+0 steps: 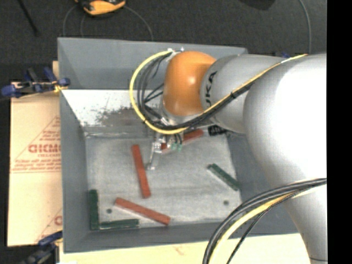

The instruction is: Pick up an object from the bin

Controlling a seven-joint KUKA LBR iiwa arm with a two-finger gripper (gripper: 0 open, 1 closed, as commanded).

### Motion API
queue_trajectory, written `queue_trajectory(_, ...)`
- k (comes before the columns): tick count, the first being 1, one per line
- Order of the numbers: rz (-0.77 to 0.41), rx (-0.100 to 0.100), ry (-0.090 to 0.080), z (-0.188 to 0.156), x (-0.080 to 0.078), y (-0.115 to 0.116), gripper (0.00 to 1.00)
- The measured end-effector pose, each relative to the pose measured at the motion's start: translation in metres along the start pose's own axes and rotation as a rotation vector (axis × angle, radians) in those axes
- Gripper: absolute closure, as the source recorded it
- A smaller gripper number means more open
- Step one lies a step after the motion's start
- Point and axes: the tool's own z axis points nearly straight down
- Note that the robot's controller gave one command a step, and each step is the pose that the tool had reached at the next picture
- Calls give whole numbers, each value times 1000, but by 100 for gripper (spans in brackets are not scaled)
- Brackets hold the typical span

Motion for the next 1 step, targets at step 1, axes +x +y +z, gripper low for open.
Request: queue_trajectory(1,-269,1,-3,-18,12,72,0)
